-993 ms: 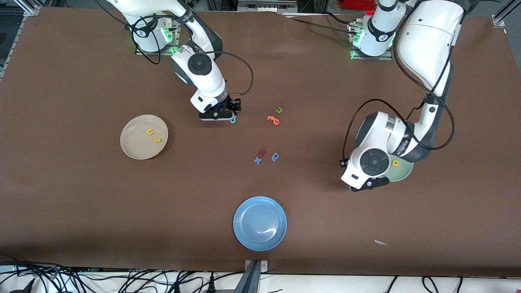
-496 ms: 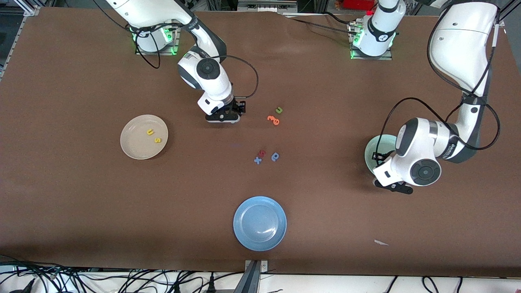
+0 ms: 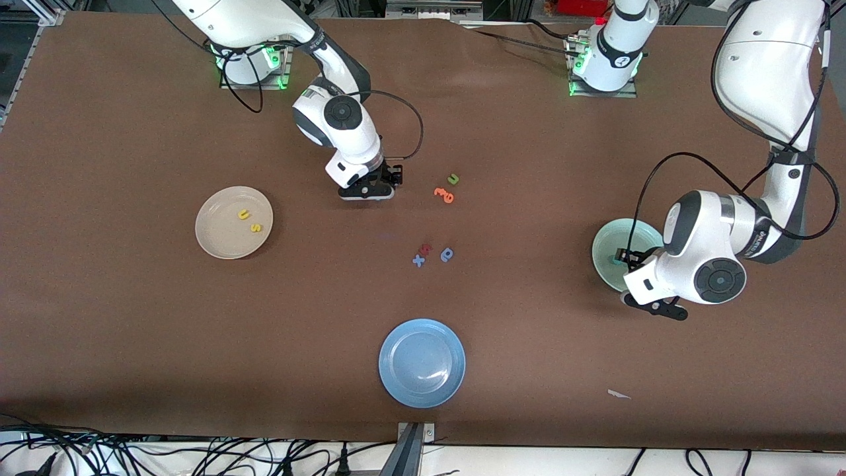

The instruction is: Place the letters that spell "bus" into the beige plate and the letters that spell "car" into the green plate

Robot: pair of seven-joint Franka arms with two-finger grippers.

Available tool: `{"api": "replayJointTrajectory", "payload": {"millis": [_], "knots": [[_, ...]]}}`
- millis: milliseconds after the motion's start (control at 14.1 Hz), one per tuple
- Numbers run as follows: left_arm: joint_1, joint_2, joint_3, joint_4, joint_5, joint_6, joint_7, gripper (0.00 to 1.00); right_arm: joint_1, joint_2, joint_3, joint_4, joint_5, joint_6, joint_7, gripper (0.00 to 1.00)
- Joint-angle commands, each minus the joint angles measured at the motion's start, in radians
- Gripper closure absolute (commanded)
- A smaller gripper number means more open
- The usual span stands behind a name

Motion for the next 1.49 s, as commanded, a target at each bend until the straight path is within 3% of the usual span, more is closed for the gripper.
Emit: {"api": "replayJointTrajectory", "payload": {"millis": [0,213,355,496,780,922,1064,1276,1418], "knots": [[0.010,-0.047,0.001,0.022,0.011,-0.032,0.008,0.00,0.013,0.032,-0.021,0.022,-0.085,0.006,0.060,0.31],[0.016,-0.084,0.002,0.027,0.005,-0.045,-0.074,0.00,0.013,0.033,-0.022,0.023,-0.093,0.007,0.066,0.34],[0.037,-0.119,0.004,0.027,-0.111,-0.045,-0.151,0.00,0.013,0.038,-0.022,0.023,-0.093,0.007,0.066,0.36],[0.053,-0.142,-0.001,0.019,-0.139,-0.065,-0.161,0.00,0.013,0.040,-0.022,0.023,-0.095,0.010,0.066,0.40],[0.060,-0.278,0.015,-0.108,-0.149,-0.052,-0.128,0.00,0.013,0.047,-0.022,0.023,-0.101,0.023,0.067,0.46],[0.041,-0.395,0.063,-0.227,-0.152,-0.001,-0.105,0.00,0.013,0.047,-0.022,0.022,-0.104,0.023,0.067,0.58],[0.019,-0.482,0.097,-0.288,-0.176,-0.001,-0.098,0.00,0.013,0.047,-0.022,0.022,-0.115,0.023,0.067,0.68],[-0.044,-0.561,0.171,-0.271,-0.196,-0.085,-0.102,0.00,0.013,0.046,-0.022,0.022,-0.116,0.023,0.067,0.79],[-0.053,-0.570,0.171,-0.224,-0.196,-0.139,-0.105,0.00,0.013,0.037,-0.022,0.022,-0.118,0.016,0.066,0.83]]}}
